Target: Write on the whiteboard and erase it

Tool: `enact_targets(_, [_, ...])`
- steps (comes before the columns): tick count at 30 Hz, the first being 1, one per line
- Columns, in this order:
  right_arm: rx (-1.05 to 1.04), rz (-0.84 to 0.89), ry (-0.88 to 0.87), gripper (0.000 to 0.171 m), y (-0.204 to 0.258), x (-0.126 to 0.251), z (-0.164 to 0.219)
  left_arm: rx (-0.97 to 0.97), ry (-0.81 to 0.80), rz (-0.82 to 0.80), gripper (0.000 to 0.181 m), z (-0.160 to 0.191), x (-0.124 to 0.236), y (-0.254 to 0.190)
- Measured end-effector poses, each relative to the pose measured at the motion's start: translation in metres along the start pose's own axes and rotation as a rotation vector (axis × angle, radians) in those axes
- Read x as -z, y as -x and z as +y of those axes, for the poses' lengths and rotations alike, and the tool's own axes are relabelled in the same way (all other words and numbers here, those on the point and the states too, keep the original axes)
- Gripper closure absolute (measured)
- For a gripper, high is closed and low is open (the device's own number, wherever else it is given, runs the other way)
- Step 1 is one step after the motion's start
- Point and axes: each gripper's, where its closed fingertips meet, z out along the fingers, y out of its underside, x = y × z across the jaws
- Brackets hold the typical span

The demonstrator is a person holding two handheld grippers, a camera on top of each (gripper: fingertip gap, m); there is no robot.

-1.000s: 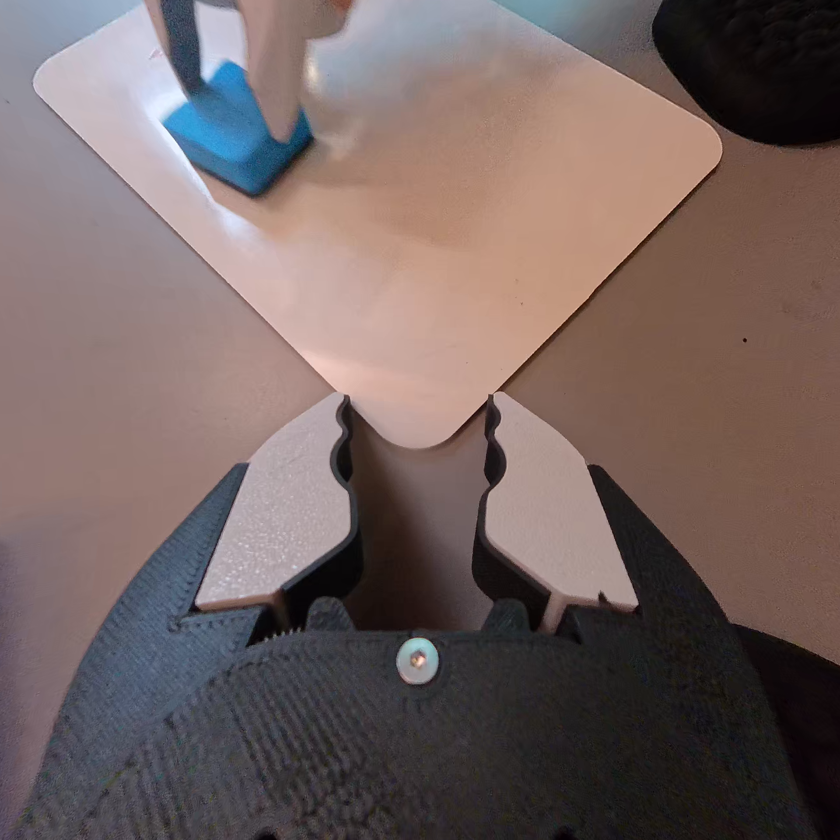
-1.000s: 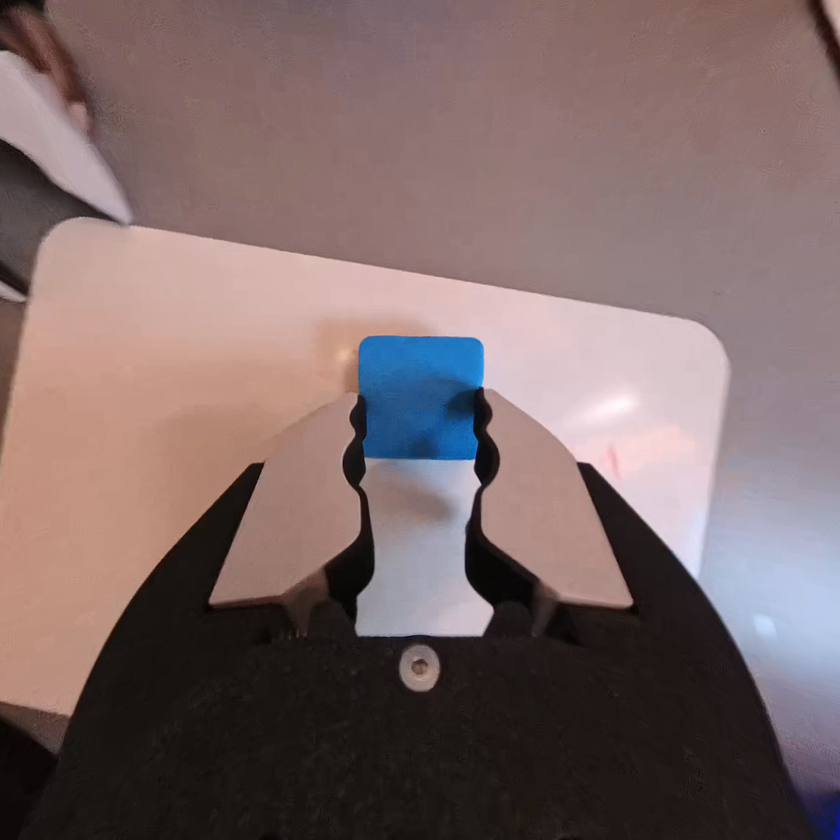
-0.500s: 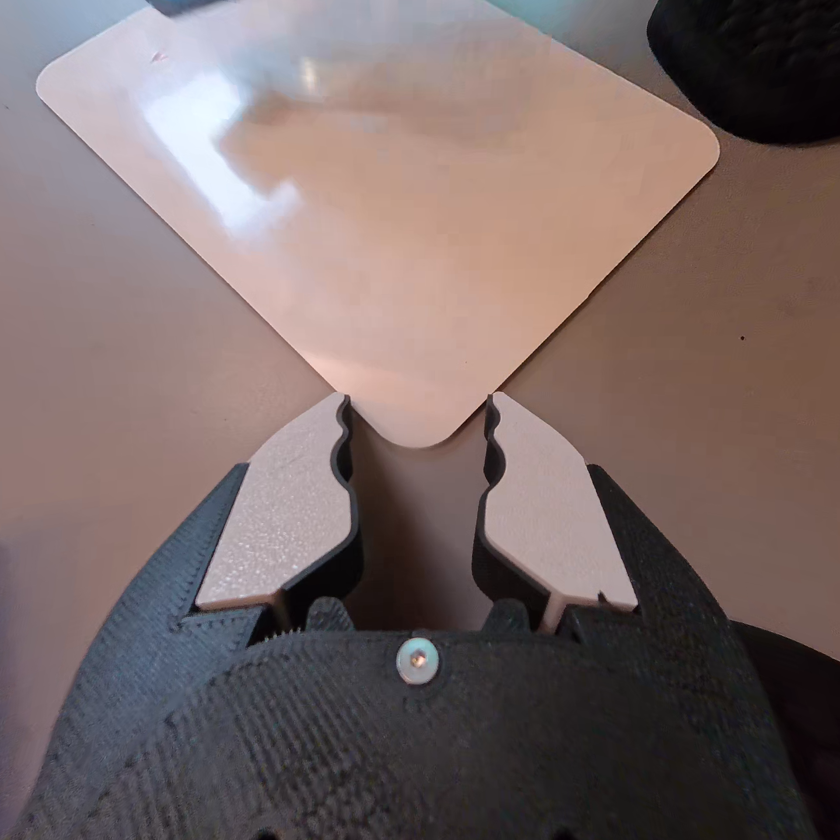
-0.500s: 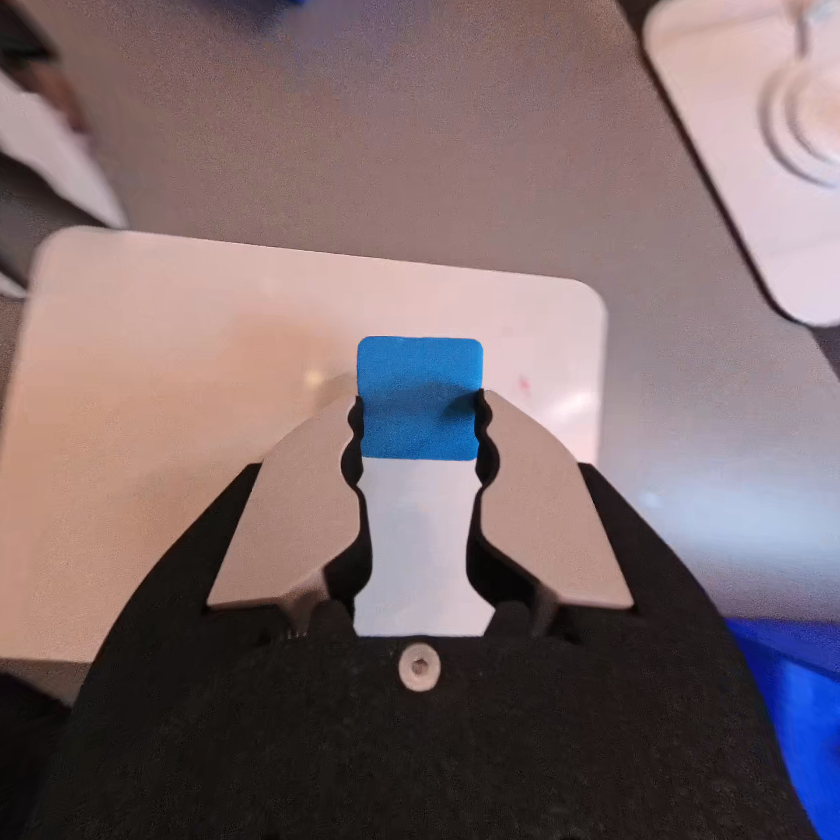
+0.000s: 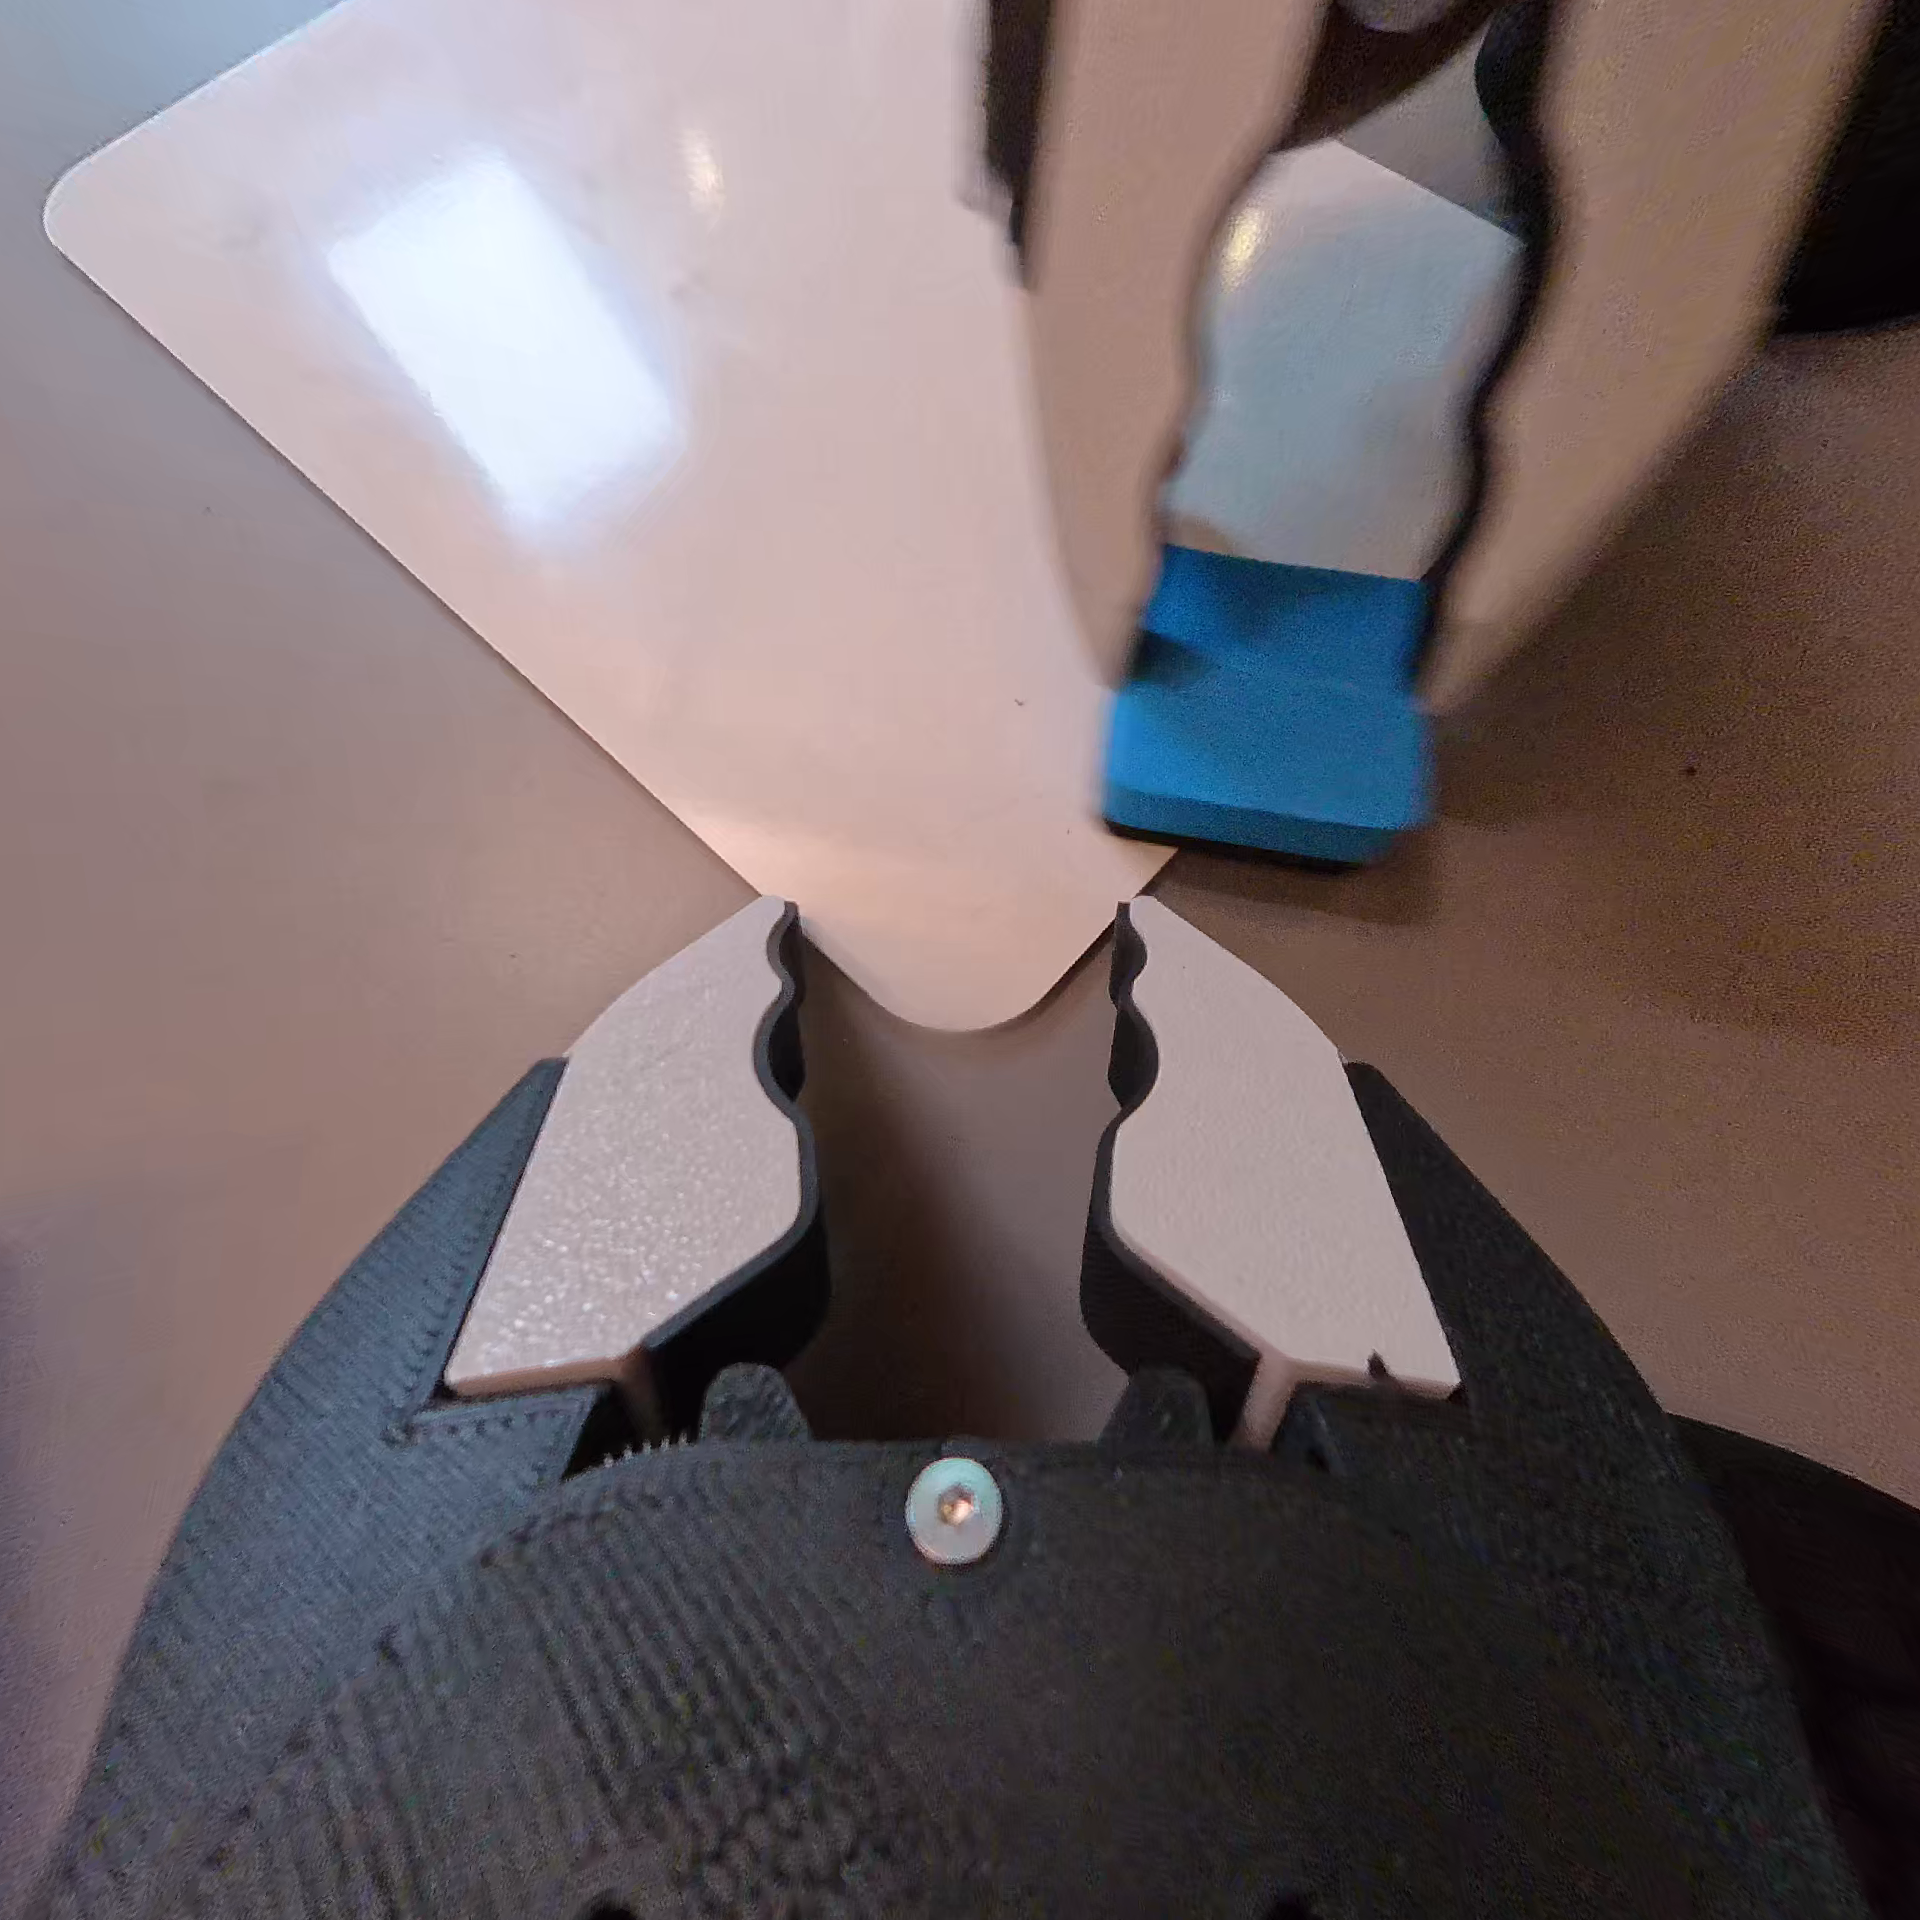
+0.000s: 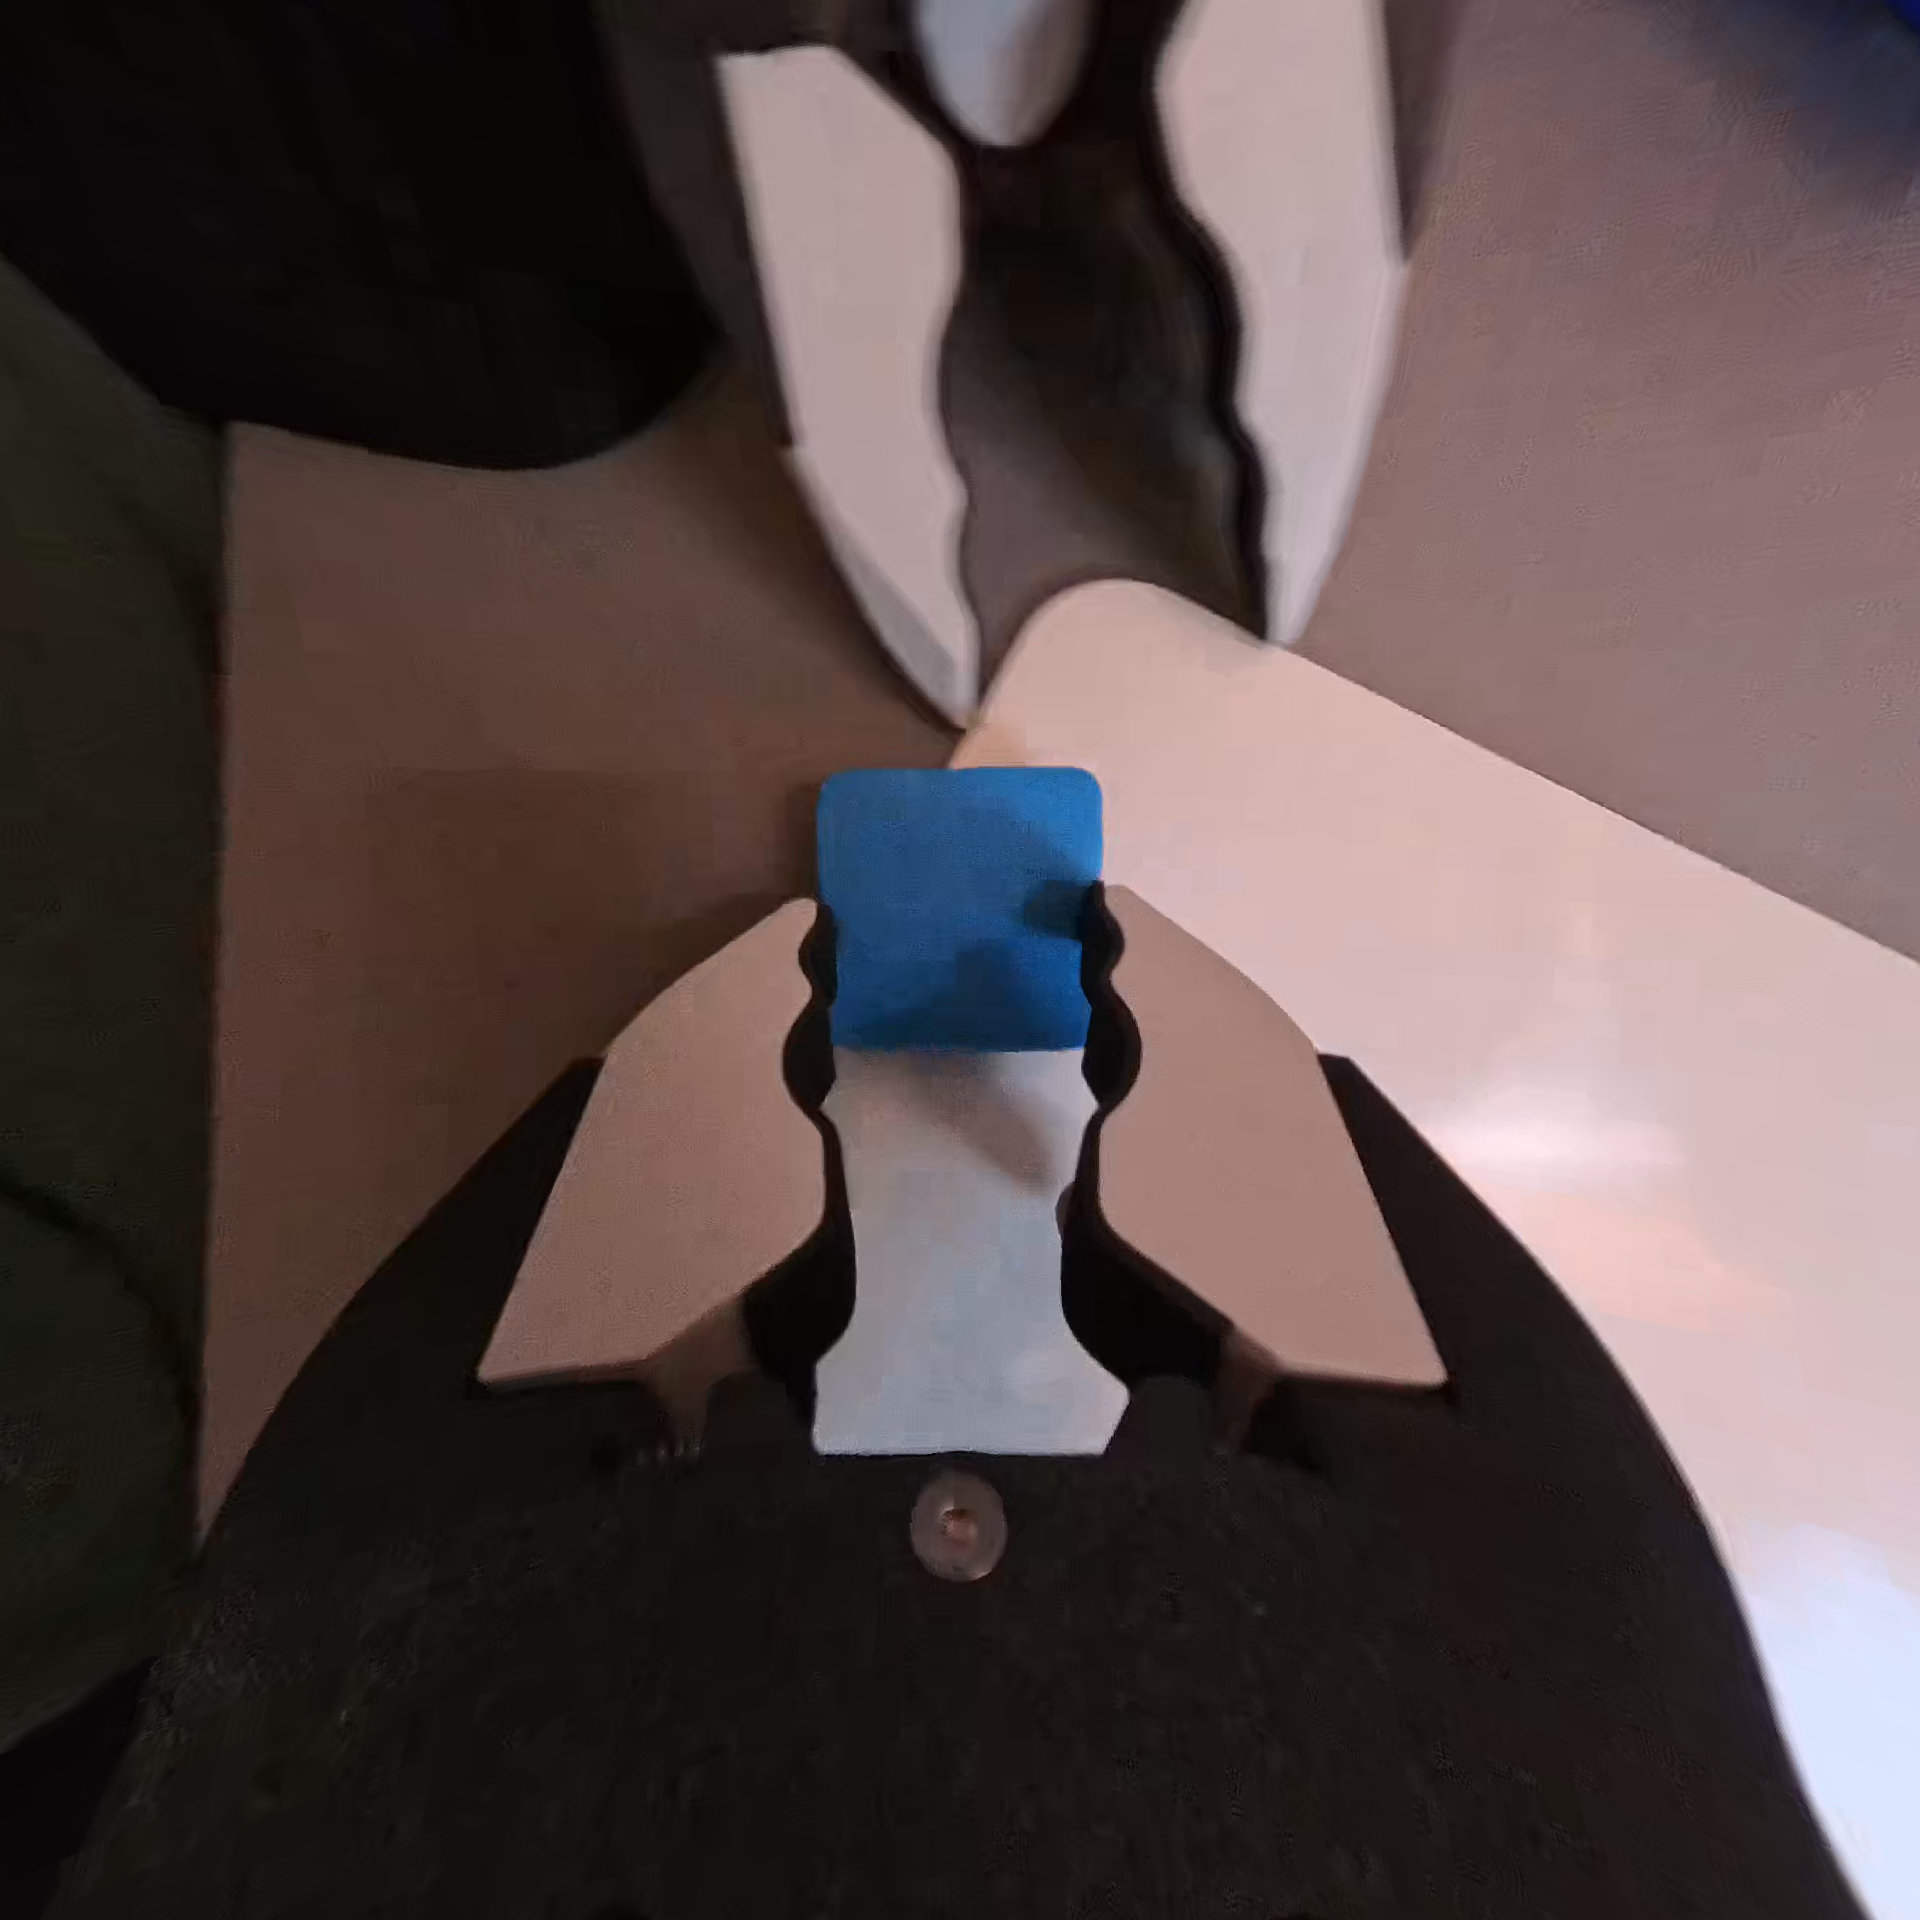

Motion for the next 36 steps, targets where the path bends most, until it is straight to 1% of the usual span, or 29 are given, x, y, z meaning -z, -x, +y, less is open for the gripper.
enact_targets(1, [0.034, -0.039, 0.002, 0.125, 0.016, -0.001, -0.001, 0.0, -0.001, 0.0, 0.124, 0.0, 0.0, 0.0])
enact_targets(2, [0.037, -0.033, 0.007, 0.124, 0.014, 0.003, 0.001, 0.0, -0.003, -0.001, 0.124, 0.0, 0.0, 0.0])
enact_targets(3, [0.0, 0.01, -0.01, 0.124, -0.006, 0.012, 0.002, -0.001, -0.004, -0.001, 0.124, 0.0, 0.0, 0.0])
enact_targets(5, [-0.163, 0.168, -0.046, 0.124, -0.085, 0.046, 0.015, -0.003, -0.005, -0.003, 0.125, 0.0, 0.0, 0.0])
enact_targets(7, [-0.307, 0.371, -0.023, 0.124, -0.175, 0.085, 0.048, -0.002, -0.006, -0.003, 0.125, 0.0, 0.001, 0.0])
enact_targets(9, [-0.43, 0.44, 0.019, 0.125, -0.23, 0.107, 0.079, 0.0, -0.007, -0.004, 0.125, 0.0, 0.001, 0.0])
enact_targets(10, [-0.461, 0.418, 0.05, 0.125, -0.239, 0.104, 0.089, 0.001, -0.007, -0.004, 0.125, 0.0, 0.001, 0.0])
enact_targets(11, [-0.465, 0.371, 0.081, 0.123, -0.236, 0.093, 0.093, -0.001, -0.005, 0.0, 0.124, 0.0, 0.001, 0.0])
enact_targets(12, [-0.423, 0.349, 0.036, 0.125, -0.231, 0.084, 0.081, 0.001, -0.006, 0.0, 0.123, 0.0, 0.001, 0.0])
enact_targets(14, [-0.339, 0.283, 0.041, 0.125, -0.2, 0.062, 0.056, 0.001, -0.005, 0.0, 0.123, 0.0, 0.001, 0.0])
enact_targets(17, [-0.18, 0.165, 0.034, 0.125, -0.123, 0.025, 0.017, 0.002, -0.005, 0.0, 0.123, 0.0, 0.001, 0.0])
enact_targets(20, [-0.037, 0.04, 0.026, 0.125, -0.038, -0.005, -0.01, -0.002, -0.003, 0.007, 0.121, 0.0, 0.001, -0.001])
enact_targets(21, [0.001, 0.037, 0.024, 0.125, -0.021, -0.009, -0.014, -0.018, 0.001, 0.029, 0.115, 0.001, 0.001, -0.005])
enact_targets(22, [0.043, 0.051, 0.036, 0.124, -0.015, -0.007, -0.012, -0.007, -0.006, 0.009, 0.121, 0.0, 0.002, -0.003])
enact_targets(23, [0.02, 0.014, 0.039, 0.124, -0.013, -0.003, -0.009, -0.005, -0.011, 0.004, 0.124, 0.0, 0.002, -0.002])
enact_targets(24, [-0.05, 0.021, 0.011, 0.124, -0.027, 0.006, -0.007, -0.007, -0.014, 0.008, 0.124, 0.0, 0.002, -0.002])
enact_targets(26, [-0.17, 0.155, -0.038, 0.124, -0.091, 0.037, 0.004, -0.013, -0.015, 0.01, 0.125, 0.0, 0.002, -0.003])
enact_targets(28, [-0.28, 0.326, -0.003, 0.124, -0.165, 0.068, 0.035, -0.013, -0.016, 0.009, 0.125, 0.0, 0.002, -0.003])
enact_targets(30, [-0.35, 0.393, 0.05, 0.124, -0.209, 0.078, 0.061, -0.012, -0.016, 0.01, 0.125, 0.0, 0.002, -0.003])
enact_targets(31, [-0.354, 0.383, 0.07, 0.123, -0.215, 0.071, 0.066, -0.013, -0.014, 0.013, 0.124, 0.0, 0.002, -0.003])
enact_targets(32, [-0.35, 0.336, 0.02, 0.124, -0.21, 0.062, 0.053, -0.013, -0.013, 0.013, 0.123, 0.0, 0.002, -0.003])
enact_targets(33, [-0.318, 0.304, 0.019, 0.124, -0.199, 0.051, 0.042, -0.013, -0.012, 0.012, 0.123, 0.0, 0.002, -0.003])
enact_targets(36, [-0.139, 0.164, 0.043, 0.125, -0.132, 0.015, 0.004, -0.009, -0.012, 0.012, 0.123, 0.0, 0.002, -0.003])
